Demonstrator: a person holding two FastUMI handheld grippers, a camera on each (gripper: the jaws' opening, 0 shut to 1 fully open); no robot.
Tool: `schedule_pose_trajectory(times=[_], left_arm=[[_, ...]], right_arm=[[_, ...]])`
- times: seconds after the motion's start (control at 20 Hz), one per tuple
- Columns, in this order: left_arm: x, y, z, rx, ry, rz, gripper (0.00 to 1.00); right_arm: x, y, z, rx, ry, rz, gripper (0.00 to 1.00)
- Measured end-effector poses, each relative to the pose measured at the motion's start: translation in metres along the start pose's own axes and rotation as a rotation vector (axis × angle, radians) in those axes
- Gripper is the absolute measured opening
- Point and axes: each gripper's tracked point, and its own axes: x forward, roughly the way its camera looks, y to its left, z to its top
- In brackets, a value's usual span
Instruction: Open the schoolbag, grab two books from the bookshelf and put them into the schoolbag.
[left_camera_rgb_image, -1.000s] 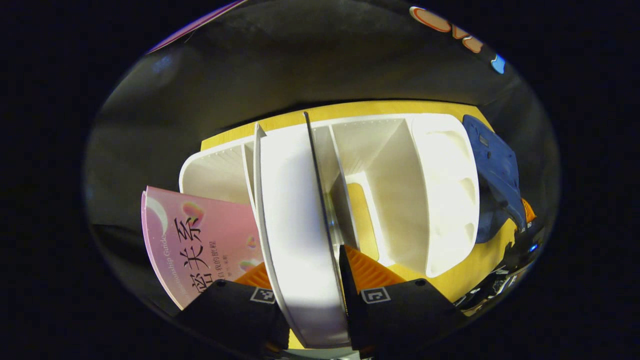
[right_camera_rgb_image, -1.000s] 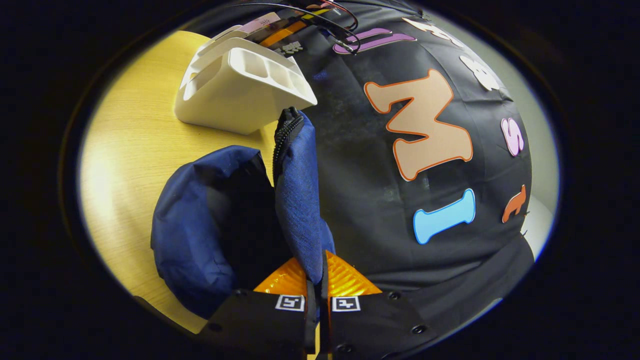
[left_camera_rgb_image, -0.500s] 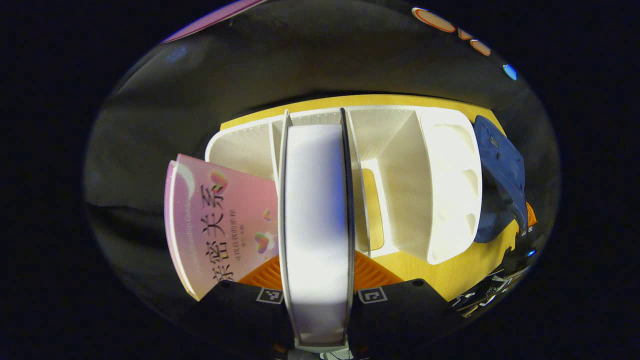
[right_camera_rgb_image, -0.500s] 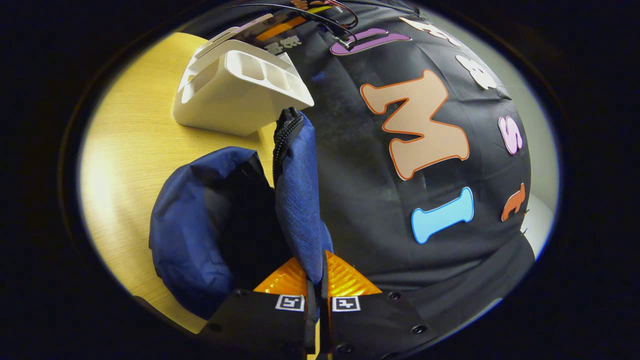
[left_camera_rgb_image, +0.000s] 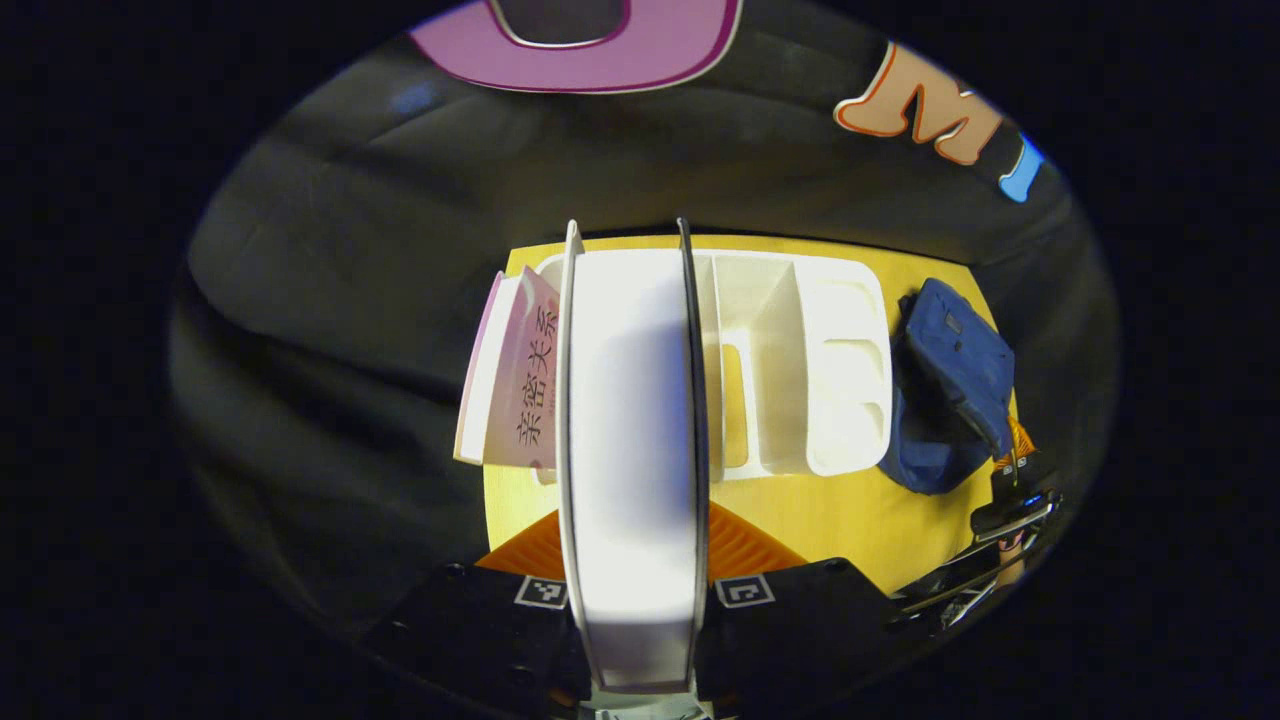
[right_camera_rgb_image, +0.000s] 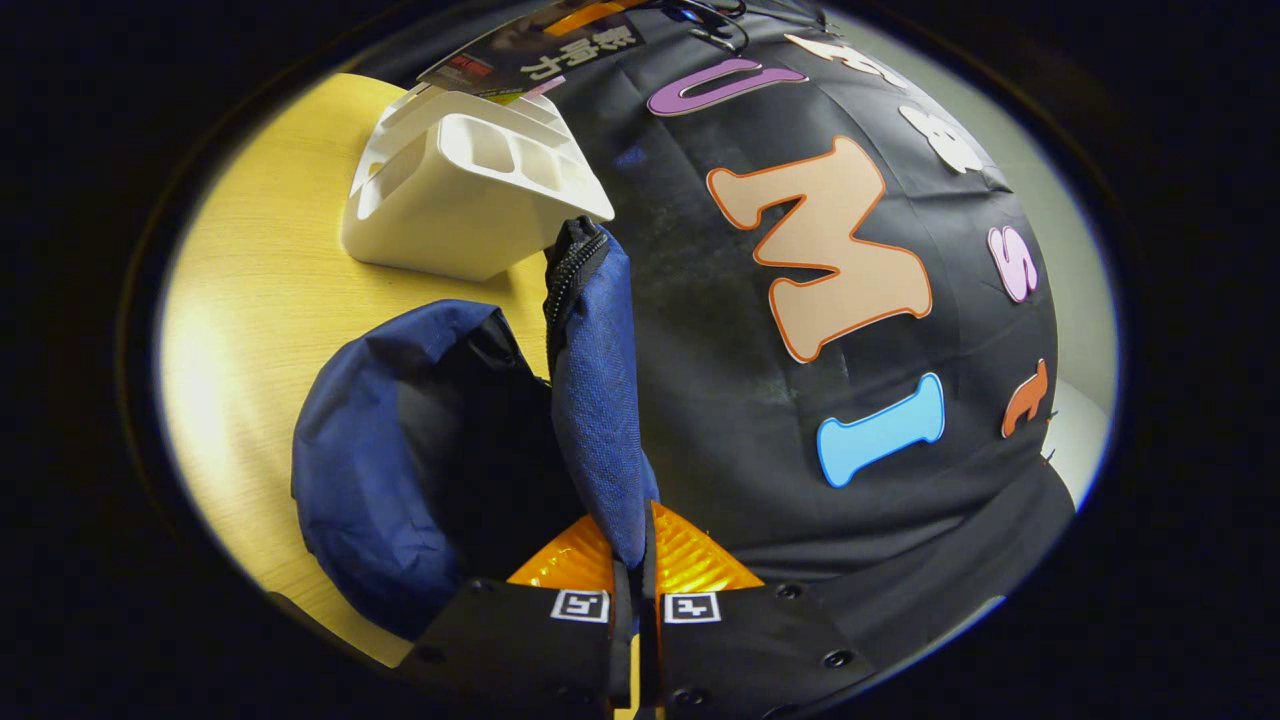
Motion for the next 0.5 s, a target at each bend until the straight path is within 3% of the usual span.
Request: schedule_pose_trajectory(times=[0.3, 0.5], left_arm=[[-0.057, -0.021, -0.027, 0.01, -0.055, -0.07, 0.4], [-0.083, -0.067, -0.045, 0.022, -0.072, -0.188, 0.4]], right_arm=[[-0.002, -0.008, -0.002, 0.04, 0.008, -0.016, 0.06], [-0.007, -0.014, -0.001, 0.066, 0.016, -0.019, 0.03]])
